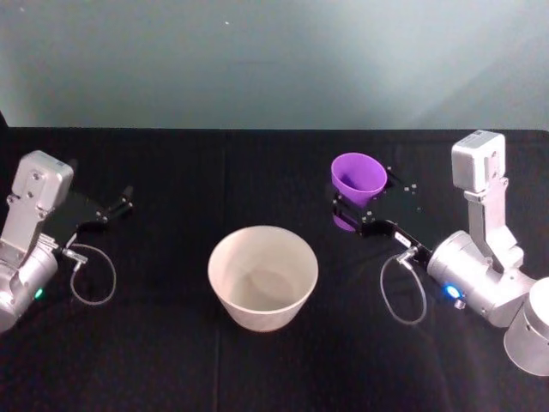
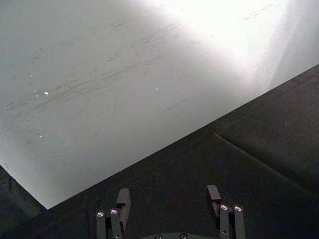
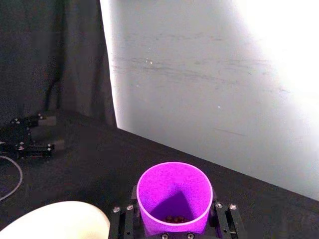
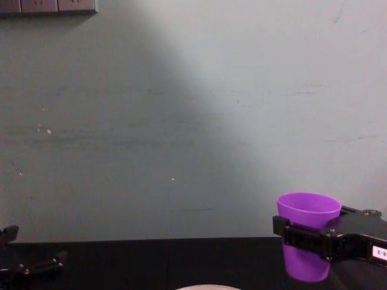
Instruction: Pick up the cup and pour the mung beans from the cup into the bowl.
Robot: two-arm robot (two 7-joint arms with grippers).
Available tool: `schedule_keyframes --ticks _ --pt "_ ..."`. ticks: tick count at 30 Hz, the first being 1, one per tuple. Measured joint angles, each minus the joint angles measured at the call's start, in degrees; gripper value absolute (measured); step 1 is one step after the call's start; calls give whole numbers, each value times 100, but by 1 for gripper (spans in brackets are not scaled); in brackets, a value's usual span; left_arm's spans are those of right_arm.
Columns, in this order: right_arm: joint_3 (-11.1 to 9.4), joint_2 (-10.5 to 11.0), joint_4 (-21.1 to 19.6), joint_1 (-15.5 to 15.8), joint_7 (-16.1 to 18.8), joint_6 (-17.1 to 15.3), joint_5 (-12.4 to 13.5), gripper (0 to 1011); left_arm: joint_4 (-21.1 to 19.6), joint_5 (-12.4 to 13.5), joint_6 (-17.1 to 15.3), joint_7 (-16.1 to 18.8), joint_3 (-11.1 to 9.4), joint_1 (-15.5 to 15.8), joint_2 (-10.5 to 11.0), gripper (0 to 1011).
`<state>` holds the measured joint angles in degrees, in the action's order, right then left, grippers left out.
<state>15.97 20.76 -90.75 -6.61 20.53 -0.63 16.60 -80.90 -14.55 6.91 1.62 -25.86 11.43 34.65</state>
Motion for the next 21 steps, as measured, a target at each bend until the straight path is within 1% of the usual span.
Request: schedule_keyframes --ticks 21 --pt "9 -4 11 -7 3 2 -6 735 0 0 0 0 0 0 0 1000"
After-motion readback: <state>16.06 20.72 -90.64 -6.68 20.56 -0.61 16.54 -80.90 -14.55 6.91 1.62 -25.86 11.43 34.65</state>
